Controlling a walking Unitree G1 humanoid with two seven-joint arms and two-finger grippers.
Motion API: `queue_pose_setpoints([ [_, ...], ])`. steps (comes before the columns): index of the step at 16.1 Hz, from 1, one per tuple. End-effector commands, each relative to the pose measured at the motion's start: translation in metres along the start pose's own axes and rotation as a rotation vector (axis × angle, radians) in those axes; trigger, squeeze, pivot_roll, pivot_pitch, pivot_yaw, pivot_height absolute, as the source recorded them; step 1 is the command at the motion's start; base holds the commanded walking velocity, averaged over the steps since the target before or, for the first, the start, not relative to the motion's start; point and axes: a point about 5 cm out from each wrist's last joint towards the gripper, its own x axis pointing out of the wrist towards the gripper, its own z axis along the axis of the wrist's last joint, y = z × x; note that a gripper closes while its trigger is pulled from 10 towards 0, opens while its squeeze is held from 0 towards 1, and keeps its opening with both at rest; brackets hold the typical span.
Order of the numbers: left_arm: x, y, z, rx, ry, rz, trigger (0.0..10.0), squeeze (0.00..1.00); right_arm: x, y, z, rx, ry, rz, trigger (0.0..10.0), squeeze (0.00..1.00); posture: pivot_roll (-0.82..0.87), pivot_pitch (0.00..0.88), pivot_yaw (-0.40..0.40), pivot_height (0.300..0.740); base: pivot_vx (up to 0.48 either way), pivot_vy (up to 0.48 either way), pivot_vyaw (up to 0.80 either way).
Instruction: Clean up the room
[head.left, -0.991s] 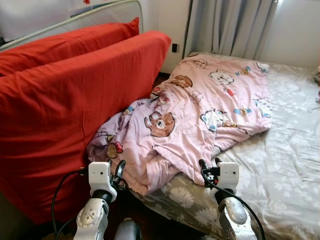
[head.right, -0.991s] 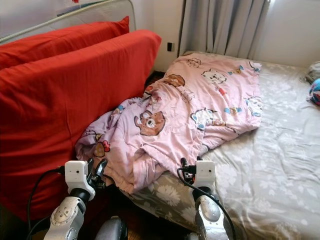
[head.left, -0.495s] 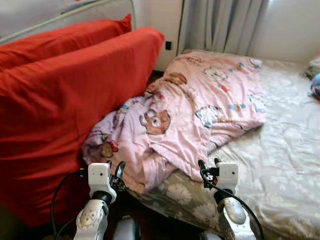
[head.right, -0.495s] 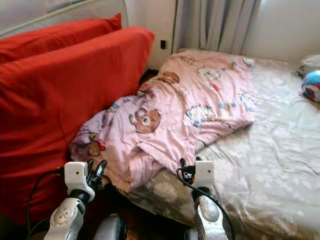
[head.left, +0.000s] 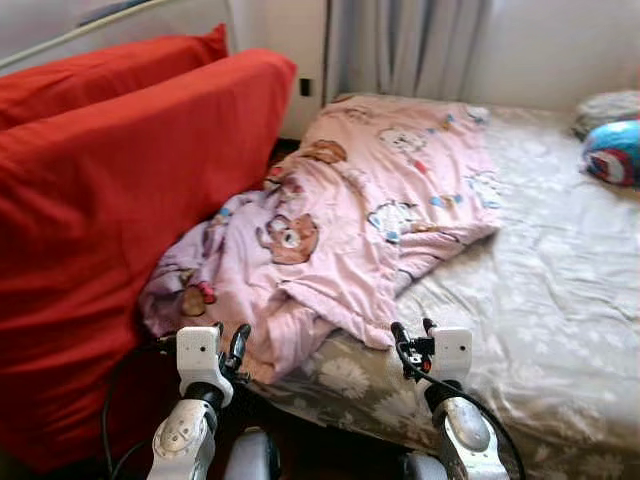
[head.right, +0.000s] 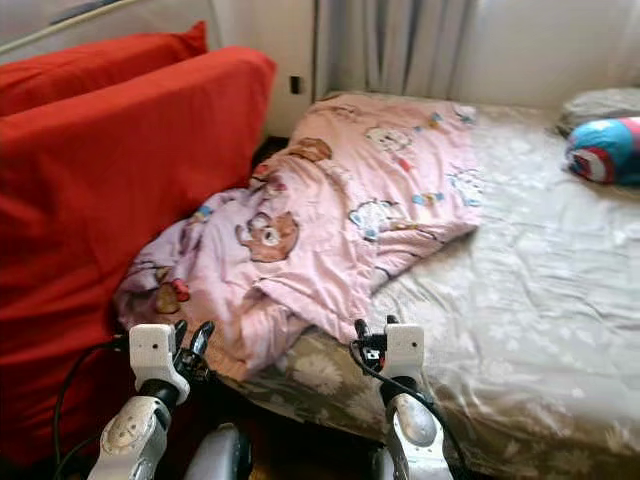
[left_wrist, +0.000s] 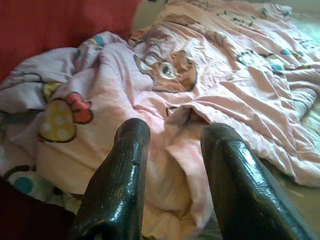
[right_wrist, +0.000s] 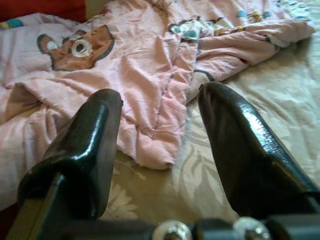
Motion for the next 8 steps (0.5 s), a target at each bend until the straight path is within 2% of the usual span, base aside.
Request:
queue_pose_setpoints([
  [1,0.0007,0.0003,0.0038,0.003,-0.010,-0.001,10.0,0.00,-0.0003,0.0047,0.0017,-0.018,-0.012,0.029,10.0,0.00,0.01,0.043,0.014,0.615,0.000,0.000,0.80],
  [3,0.0011,-0.0005,0.0041,0.005,-0.011,-0.006,10.0,0.00,-0.0017,0.0067,-0.0016,-0.032,0.001,0.052,10.0,0.00,0.01,0.042,0.013,0.615,0.000,0.000,0.80],
  [8,0.0012,-0.0004,0.0046,0.001,-0.014,-0.006,10.0,0.00,-0.0002,0.0051,-0.0024,-0.005,0.008,0.046,10.0,0.00,0.02,0.029,0.015,0.615,0.000,0.000,0.00],
])
